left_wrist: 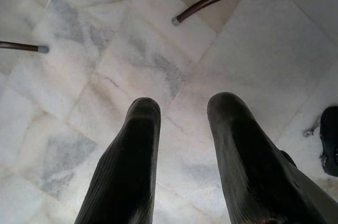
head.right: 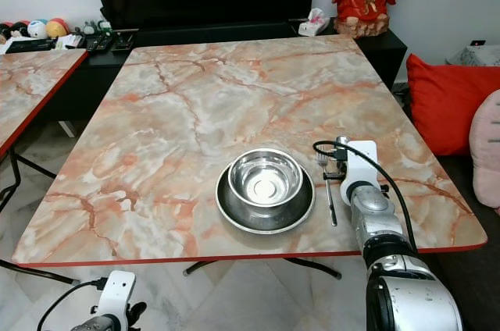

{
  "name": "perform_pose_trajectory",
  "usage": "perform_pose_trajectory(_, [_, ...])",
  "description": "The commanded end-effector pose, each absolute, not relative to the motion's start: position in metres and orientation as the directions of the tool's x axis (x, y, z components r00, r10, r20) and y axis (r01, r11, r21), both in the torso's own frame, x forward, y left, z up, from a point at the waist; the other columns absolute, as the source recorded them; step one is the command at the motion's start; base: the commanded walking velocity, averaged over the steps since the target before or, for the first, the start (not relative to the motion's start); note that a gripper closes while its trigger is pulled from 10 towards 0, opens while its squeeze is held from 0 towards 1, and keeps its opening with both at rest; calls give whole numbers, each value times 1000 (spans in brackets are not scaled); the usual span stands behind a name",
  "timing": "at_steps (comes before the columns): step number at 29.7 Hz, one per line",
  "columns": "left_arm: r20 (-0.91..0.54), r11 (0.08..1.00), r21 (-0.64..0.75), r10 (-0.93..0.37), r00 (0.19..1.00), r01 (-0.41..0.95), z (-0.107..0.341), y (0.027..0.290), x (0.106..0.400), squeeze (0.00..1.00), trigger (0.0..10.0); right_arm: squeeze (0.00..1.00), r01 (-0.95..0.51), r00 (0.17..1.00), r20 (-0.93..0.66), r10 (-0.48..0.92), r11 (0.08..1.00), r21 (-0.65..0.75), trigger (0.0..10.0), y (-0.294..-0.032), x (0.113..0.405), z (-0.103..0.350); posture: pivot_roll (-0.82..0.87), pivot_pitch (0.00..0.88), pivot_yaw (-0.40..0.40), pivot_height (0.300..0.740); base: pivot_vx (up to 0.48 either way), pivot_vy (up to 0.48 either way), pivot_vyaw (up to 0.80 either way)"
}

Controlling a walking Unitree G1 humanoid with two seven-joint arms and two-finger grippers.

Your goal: Setting the table

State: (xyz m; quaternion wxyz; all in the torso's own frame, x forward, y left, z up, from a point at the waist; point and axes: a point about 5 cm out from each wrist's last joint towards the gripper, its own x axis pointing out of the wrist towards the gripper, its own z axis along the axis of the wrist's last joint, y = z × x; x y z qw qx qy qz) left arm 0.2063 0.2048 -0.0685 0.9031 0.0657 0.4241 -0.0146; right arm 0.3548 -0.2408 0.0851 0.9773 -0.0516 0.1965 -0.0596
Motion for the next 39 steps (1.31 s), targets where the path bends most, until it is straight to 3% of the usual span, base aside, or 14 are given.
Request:
perform_pose_trajectory(1, [-786,990,116,45,616,76,-72,212,197,0,10000,0,86,916,-381,-127,989,-123,10000,-236,355,83,0,4,56,740,0,0,0])
perform_pose_trajectory(39, [-787,990,117,42,616,82,-72,210,198,0,10000,0,70,916,-380,-130,983,-169,10000,-236,352,77,8,12,60,740,0,0,0])
